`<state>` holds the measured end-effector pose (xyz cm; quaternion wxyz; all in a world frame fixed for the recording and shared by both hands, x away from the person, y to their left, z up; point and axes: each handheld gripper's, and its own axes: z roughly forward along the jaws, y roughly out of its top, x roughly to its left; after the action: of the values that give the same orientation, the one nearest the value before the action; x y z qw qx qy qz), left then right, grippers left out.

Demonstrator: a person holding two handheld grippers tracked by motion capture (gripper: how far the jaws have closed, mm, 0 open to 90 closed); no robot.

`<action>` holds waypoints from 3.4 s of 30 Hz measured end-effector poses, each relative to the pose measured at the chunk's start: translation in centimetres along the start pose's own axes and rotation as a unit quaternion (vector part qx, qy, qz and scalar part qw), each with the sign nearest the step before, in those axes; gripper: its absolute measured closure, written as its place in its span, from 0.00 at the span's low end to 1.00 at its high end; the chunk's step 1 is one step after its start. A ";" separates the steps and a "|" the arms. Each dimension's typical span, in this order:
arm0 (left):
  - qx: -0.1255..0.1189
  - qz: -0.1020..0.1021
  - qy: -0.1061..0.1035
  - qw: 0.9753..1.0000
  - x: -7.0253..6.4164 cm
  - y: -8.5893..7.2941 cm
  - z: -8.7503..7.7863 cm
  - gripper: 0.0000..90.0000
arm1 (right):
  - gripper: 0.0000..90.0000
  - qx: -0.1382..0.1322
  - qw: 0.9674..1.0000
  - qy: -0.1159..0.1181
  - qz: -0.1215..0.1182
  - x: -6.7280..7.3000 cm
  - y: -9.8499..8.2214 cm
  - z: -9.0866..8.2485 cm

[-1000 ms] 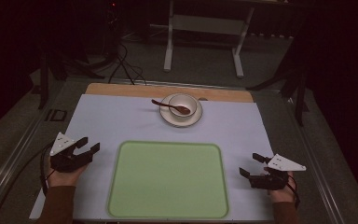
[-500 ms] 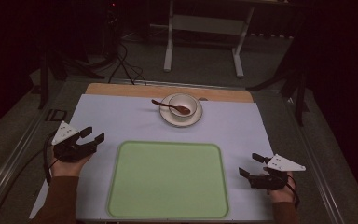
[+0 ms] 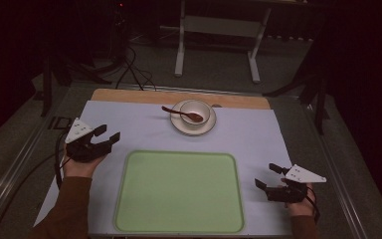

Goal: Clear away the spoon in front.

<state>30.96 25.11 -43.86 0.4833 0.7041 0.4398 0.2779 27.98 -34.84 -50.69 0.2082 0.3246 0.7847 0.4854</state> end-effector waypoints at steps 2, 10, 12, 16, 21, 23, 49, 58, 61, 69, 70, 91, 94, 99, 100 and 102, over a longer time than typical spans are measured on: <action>-0.002 0.005 -0.006 1.000 -0.3 0.6 0.5 0.46 | 0.18 -0.001 1.000 -0.001 0.001 0.0 0.0 0.0; -0.003 0.010 -0.011 1.000 -0.5 2.0 1.9 0.45 | 0.18 0.000 1.000 0.000 0.000 0.0 0.0 0.0; -0.003 0.010 -0.012 1.000 -0.5 2.1 2.1 0.45 | 0.18 0.000 1.000 0.000 0.000 0.0 0.0 0.0; -0.002 0.002 -0.019 1.000 -0.4 2.6 2.9 0.44 | 0.18 -0.001 1.000 0.000 0.000 -0.1 0.0 0.0; -0.006 -0.006 -0.026 1.000 0.1 3.3 3.7 0.45 | 0.18 0.000 1.000 0.001 0.001 -0.1 0.0 0.0; -0.004 -0.005 -0.026 1.000 0.2 3.6 4.2 0.45 | 0.18 -0.001 1.000 0.001 0.001 -0.1 0.0 0.0; 0.029 -0.017 -0.057 0.998 0.4 5.9 10.1 0.48 | 0.18 -0.003 1.000 -0.001 0.001 -0.2 0.0 -0.1; 0.036 -0.017 -0.063 0.997 0.1 6.8 11.8 0.49 | 0.18 -0.003 1.000 -0.001 0.001 -0.2 0.0 -0.1; 0.044 -0.009 -0.067 0.997 -0.1 7.1 12.5 0.49 | 0.18 -0.004 1.000 -0.001 0.001 -0.2 0.0 -0.2; 0.066 -0.015 -0.073 0.995 -0.5 7.2 15.1 0.49 | 0.18 -0.004 1.000 0.000 0.001 -0.2 0.0 -0.1; 0.071 -0.016 -0.074 0.995 -0.6 7.2 15.5 0.50 | 0.18 -0.004 1.000 0.000 0.001 -0.2 0.0 -0.1; 0.123 -0.047 -0.129 0.983 -2.2 6.2 20.2 0.74 | 0.18 -0.006 1.000 0.000 0.002 -0.3 0.0 -0.3; 0.131 -0.035 -0.132 0.982 -2.3 6.0 20.1 0.83 | 0.18 -0.005 1.000 0.000 0.002 -0.3 0.0 -0.3; 0.132 -0.016 -0.139 0.981 -2.5 5.9 19.7 0.90 | 0.18 -0.003 1.000 -0.001 0.002 -0.3 0.0 -0.3; 0.130 -0.013 -0.139 0.982 -2.6 5.9 19.6 0.90 | 0.18 -0.003 1.000 -0.001 0.002 -0.3 0.0 -0.3; 0.127 -0.006 -0.137 0.982 -2.9 5.9 19.4 0.92 | 0.18 -0.003 1.000 -0.001 0.002 -0.3 0.0 -0.3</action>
<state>47.58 13.25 -45.60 0.4474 0.7884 0.4052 0.1184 28.02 -35.20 -50.55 0.2091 0.3265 0.7821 0.4879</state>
